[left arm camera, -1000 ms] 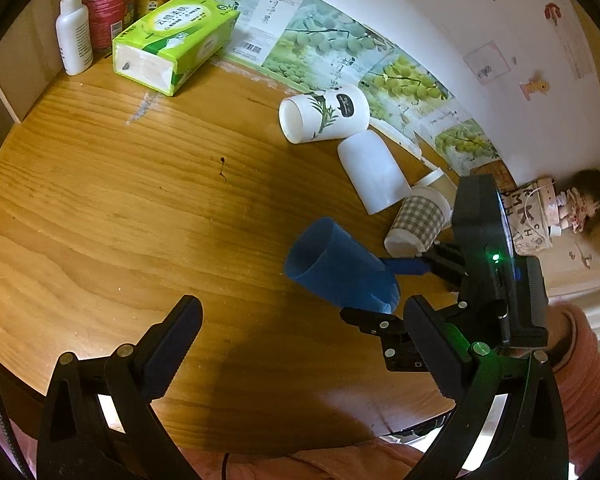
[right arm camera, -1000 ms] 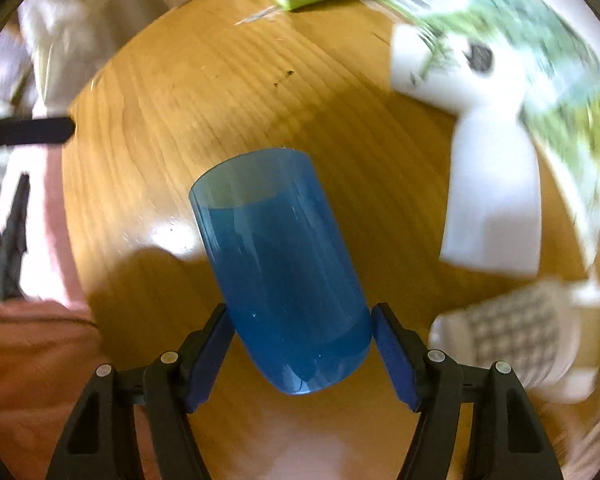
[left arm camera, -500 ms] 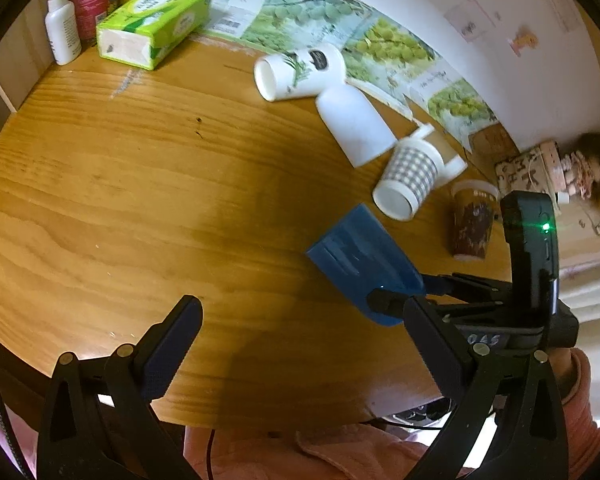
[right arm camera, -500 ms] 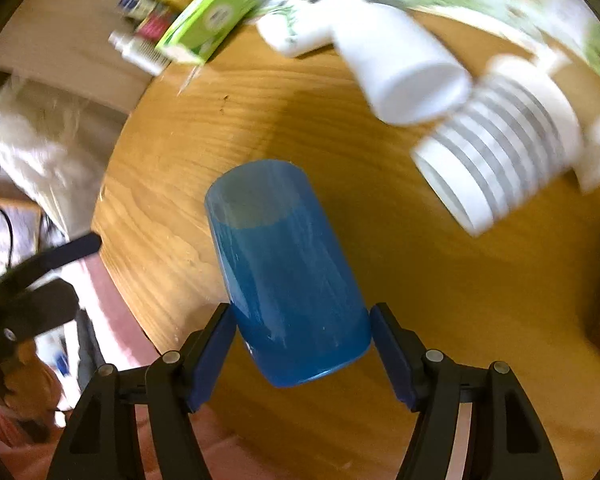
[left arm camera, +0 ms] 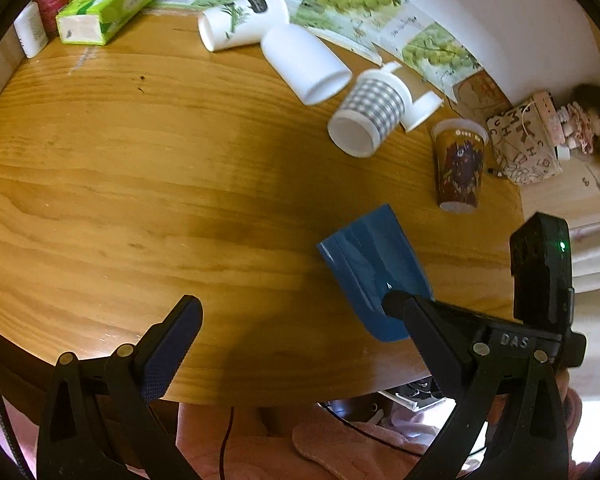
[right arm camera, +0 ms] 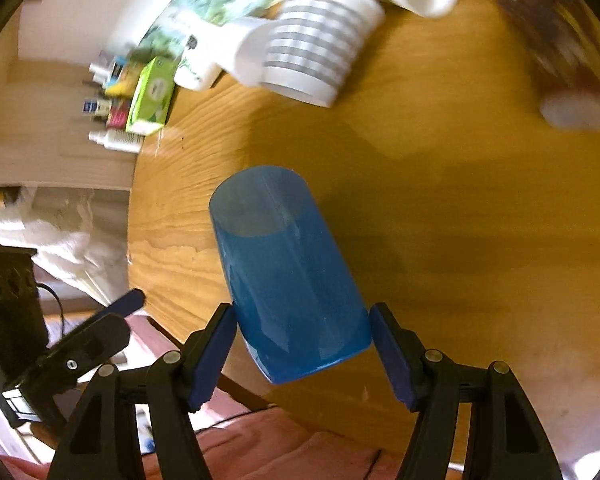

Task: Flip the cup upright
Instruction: 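Lift the blue cup with the right tool and carry it toward the left tool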

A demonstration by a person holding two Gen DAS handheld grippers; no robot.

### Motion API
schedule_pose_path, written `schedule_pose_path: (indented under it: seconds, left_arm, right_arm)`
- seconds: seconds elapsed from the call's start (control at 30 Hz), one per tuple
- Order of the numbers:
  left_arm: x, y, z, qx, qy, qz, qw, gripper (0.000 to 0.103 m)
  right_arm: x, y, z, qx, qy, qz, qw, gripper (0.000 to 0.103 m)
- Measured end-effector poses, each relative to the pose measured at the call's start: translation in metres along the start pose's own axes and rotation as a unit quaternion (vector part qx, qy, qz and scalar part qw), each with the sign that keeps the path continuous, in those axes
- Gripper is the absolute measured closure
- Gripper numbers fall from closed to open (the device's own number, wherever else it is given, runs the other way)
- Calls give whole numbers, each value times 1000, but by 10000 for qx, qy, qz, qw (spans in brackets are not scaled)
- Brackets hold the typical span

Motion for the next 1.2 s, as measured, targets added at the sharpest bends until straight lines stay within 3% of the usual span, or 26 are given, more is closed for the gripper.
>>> schedule_pose_path:
  seconds: [0.3, 0.67, 1.2]
  left_arm:
    - [26, 21, 15, -245, -80, 212, 9994, 2]
    - [43, 38, 23, -379, -292, 403, 9980, 2]
    - [56, 36, 46, -567, -356, 378, 9970, 2]
  right_arm:
    - [29, 22, -20, 167, -344, 651, 9971, 34]
    - [41, 35, -22, 101, -573, 731, 9956, 34]
    - [50, 43, -25, 148, -509, 596, 9968, 34]
Point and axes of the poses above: each gripper's, at about its wrist camera, not at the fingertips, and z roughly the way its jaws point, x to its right, y to its underside, the point moved 9 cm from there along z, roughly the way its jaws point, and after that the axes turned 11 degrees about x, right-handed, at the moved point
